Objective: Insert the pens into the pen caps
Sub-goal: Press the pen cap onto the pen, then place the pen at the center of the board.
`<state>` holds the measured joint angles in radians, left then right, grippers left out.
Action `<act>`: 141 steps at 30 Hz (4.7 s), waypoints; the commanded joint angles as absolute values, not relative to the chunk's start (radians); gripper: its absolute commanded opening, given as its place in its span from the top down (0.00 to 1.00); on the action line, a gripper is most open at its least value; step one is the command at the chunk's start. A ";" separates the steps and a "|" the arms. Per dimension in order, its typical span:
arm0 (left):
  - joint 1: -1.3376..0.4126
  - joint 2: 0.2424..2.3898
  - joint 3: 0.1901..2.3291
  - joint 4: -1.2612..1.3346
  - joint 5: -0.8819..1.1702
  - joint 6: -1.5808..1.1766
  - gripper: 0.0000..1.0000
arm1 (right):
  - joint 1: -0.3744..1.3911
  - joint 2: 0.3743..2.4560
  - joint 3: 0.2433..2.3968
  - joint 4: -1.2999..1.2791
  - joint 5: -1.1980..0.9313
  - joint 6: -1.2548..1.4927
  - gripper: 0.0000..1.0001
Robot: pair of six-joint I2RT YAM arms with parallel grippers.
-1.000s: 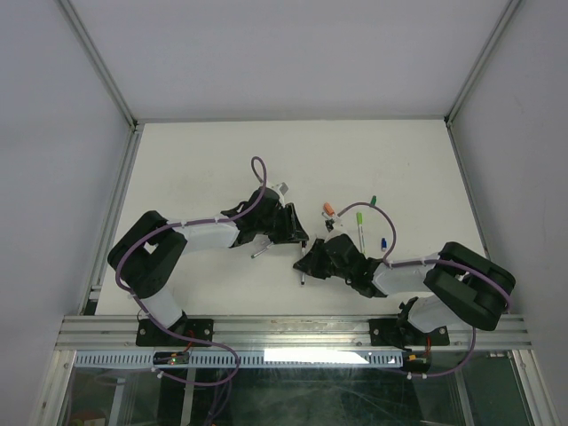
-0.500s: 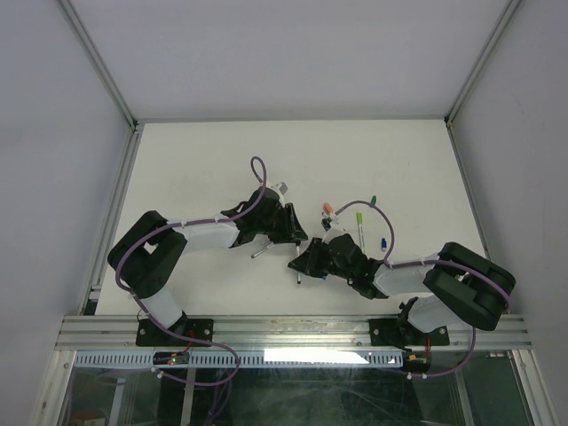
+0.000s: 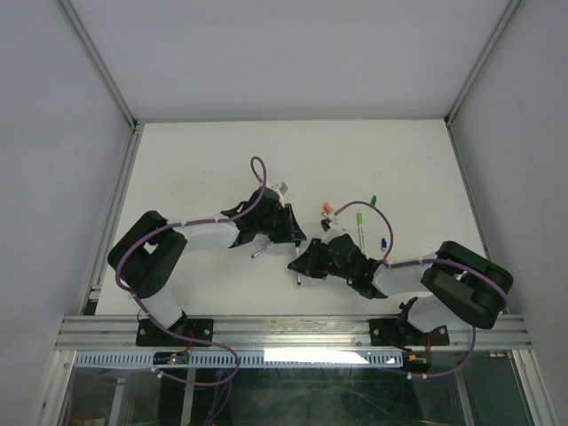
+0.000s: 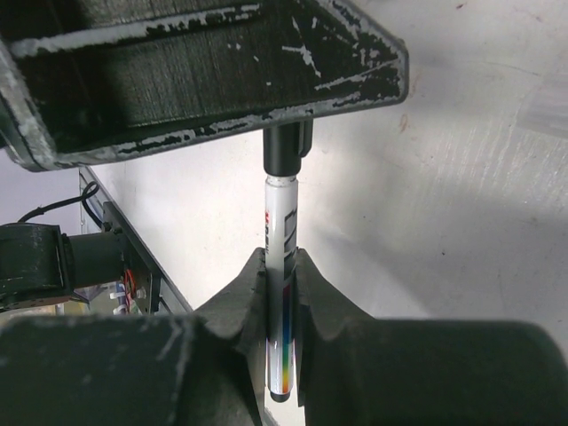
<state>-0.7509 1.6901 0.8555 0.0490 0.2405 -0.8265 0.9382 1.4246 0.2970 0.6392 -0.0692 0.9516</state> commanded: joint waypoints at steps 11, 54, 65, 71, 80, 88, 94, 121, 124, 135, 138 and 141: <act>-0.747 1.635 0.870 0.100 0.256 -0.822 1.00 | 0.934 1.433 0.342 0.658 -0.028 0.924 1.00; -0.934 1.656 0.899 0.131 0.276 -0.853 1.00 | 0.432 1.478 1.078 0.494 -0.111 0.414 1.00; -0.897 1.601 0.862 0.126 0.245 -0.851 1.00 | 0.426 1.365 0.915 0.370 -0.172 0.396 1.00; -0.872 1.599 0.849 0.143 0.259 -0.858 1.00 | 0.434 1.267 0.789 0.312 -0.172 0.396 1.00; -0.866 1.638 0.855 0.186 0.310 -0.872 0.95 | 0.444 1.308 0.698 0.343 -0.172 0.396 1.00; -0.849 1.615 0.854 0.184 0.304 -0.876 0.76 | 0.459 1.312 0.669 0.328 -0.172 0.396 1.00; -0.839 1.600 0.853 0.185 0.302 -0.883 0.69 | 0.492 1.310 0.648 0.317 -0.384 0.505 1.00; -0.695 1.412 0.939 -0.129 0.106 -0.583 0.60 | 0.437 1.188 0.898 -0.658 0.242 0.358 0.93; -0.694 1.397 0.944 -0.152 0.088 -0.575 0.59 | 0.394 1.253 0.926 -0.663 0.200 0.300 0.93; -0.695 1.347 0.948 -0.203 0.035 -0.562 0.52 | 0.254 1.432 0.933 -0.622 0.115 0.163 0.89; -0.694 1.350 0.954 -0.210 0.030 -0.556 0.52 | 0.236 1.465 0.937 -0.608 0.076 0.147 0.86; -0.695 1.358 0.965 -0.212 0.032 -0.555 0.53 | 0.232 1.506 0.949 -0.615 0.045 0.134 0.83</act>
